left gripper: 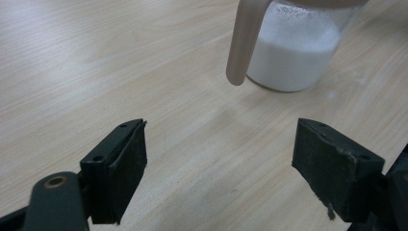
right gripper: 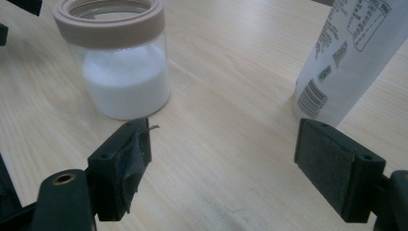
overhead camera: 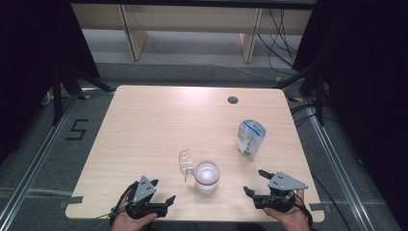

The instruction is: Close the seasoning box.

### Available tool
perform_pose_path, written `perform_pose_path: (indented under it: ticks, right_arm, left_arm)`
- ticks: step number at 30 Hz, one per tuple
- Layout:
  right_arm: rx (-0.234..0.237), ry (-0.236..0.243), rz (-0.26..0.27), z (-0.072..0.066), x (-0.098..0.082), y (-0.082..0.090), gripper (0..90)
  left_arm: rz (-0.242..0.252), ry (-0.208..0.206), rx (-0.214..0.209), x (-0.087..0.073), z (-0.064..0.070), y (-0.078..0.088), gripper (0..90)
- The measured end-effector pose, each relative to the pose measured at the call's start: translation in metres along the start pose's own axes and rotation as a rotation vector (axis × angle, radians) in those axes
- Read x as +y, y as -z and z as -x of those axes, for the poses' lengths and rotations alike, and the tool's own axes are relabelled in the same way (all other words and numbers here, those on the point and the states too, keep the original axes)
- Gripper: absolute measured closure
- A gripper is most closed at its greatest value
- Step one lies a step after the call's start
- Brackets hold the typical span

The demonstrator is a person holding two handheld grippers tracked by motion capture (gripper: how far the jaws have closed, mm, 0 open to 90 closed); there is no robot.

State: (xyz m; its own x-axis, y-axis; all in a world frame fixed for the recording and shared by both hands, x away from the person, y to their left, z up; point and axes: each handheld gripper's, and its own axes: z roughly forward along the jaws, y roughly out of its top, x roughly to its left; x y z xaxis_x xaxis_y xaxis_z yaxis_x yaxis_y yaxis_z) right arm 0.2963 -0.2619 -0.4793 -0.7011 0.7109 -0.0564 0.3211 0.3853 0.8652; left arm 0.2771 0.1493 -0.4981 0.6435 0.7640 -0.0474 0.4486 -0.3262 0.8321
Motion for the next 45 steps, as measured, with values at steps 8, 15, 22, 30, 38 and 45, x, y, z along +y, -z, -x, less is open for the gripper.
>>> perform_pose_path:
  ticks: [8, 15, 22, 30, 38, 45]
  right_arm:
    - [0.025, -0.010, -0.026, -0.002, -0.003, -0.001, 20.5]
    - [0.018, -0.009, -0.030, -0.003, -0.003, -0.002, 20.8]
    - [0.018, -0.002, -0.033, -0.004, -0.002, -0.002, 22.2]
    - [0.012, 0.003, -0.038, -0.005, -0.002, -0.002, 22.9]
    - [0.011, 0.008, -0.039, -0.006, -0.002, -0.003, 23.3]
    - [0.009, 0.013, -0.035, -0.005, -0.002, -0.004, 23.3]
  left_arm:
    - [0.026, 0.057, -0.020, 0.003, -0.001, 0.000, 19.4]
    - [0.094, 0.104, -0.020, 0.013, -0.007, 0.006, 34.4]
    - [0.169, 0.143, -0.015, 0.032, -0.007, 0.010, 70.4]
    - [0.155, 0.054, -0.011, 0.051, 0.008, 0.000, 88.1]
    - [0.156, 0.010, -0.036, 0.061, 0.012, -0.002, 89.5]
    - [0.165, 0.013, -0.061, 0.067, 0.015, -0.004, 89.5]
